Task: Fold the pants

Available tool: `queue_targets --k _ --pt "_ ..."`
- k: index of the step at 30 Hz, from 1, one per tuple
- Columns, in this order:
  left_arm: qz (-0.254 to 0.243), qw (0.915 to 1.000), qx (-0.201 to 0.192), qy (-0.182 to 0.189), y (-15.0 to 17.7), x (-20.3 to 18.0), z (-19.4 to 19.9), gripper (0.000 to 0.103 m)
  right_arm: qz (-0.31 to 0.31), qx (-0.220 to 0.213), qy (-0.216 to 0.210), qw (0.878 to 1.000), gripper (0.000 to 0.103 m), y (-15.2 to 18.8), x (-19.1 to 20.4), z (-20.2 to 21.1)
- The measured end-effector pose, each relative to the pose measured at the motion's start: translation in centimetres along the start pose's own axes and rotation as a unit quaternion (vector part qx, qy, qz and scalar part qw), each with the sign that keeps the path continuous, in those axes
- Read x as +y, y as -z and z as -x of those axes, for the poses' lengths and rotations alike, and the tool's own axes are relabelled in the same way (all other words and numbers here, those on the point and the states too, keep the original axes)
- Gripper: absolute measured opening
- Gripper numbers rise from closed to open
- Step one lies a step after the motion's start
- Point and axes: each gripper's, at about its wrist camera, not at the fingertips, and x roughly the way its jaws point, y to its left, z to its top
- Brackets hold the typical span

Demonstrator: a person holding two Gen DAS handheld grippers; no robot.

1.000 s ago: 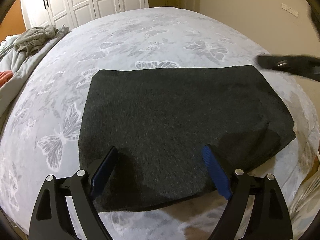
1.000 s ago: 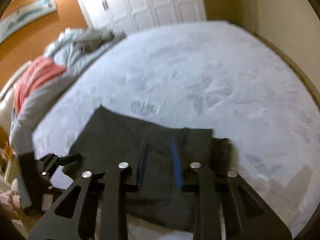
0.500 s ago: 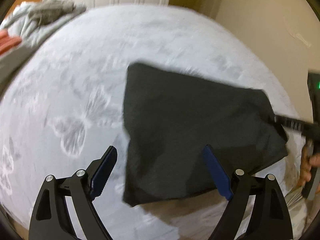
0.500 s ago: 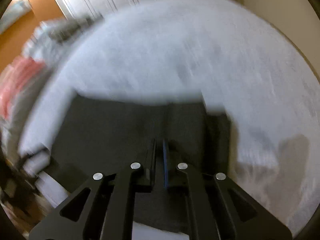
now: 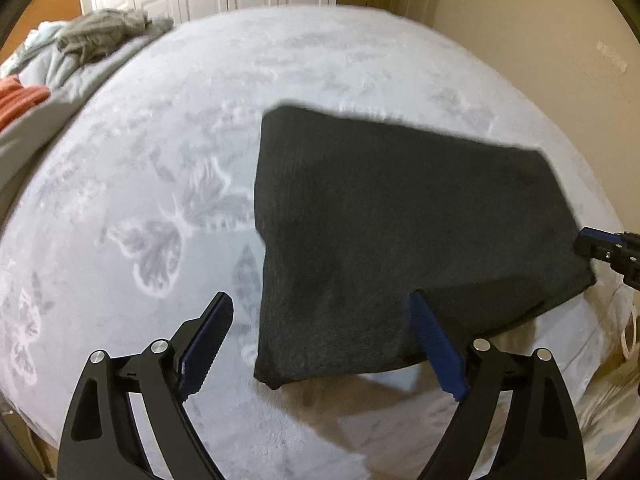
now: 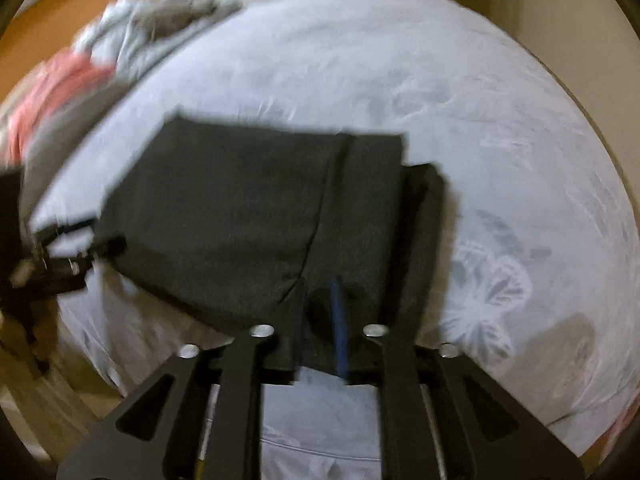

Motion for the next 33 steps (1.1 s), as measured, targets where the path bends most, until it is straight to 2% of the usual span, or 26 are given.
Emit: queue_targets --k 1,3,5,9,12,17,24,26,28,31,32,33 --pt "0.001 0.9999 -0.013 0.002 -0.2 -0.2 0.7 0.087 -0.019 -0.007 0.002 1.0 0.065 0.0 -0.7 0.5" --pt "0.007 0.9997 -0.023 0.008 -0.5 -0.4 1.5 0.087 -0.046 -0.023 0.011 0.999 0.069 0.2 -2.4 1.1" --pt "0.021 0.9995 -0.009 0.021 -0.7 -0.3 1.4 0.087 -0.067 -0.014 0.006 0.998 0.074 0.1 -3.3 0.7" --pt "0.08 0.994 0.037 0.065 -0.6 0.7 -0.3 0.087 -0.103 0.026 -0.031 0.994 0.078 0.4 -4.3 -1.0" --pt "0.103 0.9908 0.039 0.079 -0.9 1.2 -0.8 0.087 -0.106 0.038 -0.042 0.993 0.083 0.8 -3.7 -1.1" --pt "0.116 0.9884 0.054 0.081 -1.0 1.5 -1.6 0.087 -0.124 0.057 -0.075 0.988 0.087 1.5 -4.0 -1.2" --pt "0.132 0.984 0.078 0.091 -1.4 1.7 -3.4 0.087 -0.135 0.064 -0.077 0.986 0.093 0.9 -3.4 -2.2" --pt "0.154 0.9784 0.088 0.106 -1.4 2.4 -4.1 0.087 -0.14 0.063 -0.078 0.985 0.095 0.8 -3.3 -2.4" --pt "0.187 0.9691 0.097 0.129 -1.5 3.5 -4.8 0.088 -0.151 0.061 -0.084 0.983 0.095 0.7 -3.3 -2.7" --pt "0.214 0.9603 0.096 0.151 -1.9 4.5 -5.1 0.088 -0.166 0.055 -0.09 0.981 0.095 0.3 -3.5 -3.2" --pt "0.218 0.9588 0.094 0.156 -1.9 4.6 -5.2 0.083 -0.161 0.049 -0.089 0.982 0.083 0.2 -3.4 -3.2" --pt "0.218 0.9587 0.091 0.158 -2.0 4.6 -5.1 0.049 -0.148 0.039 -0.078 0.985 0.066 0.0 -3.0 -3.1"
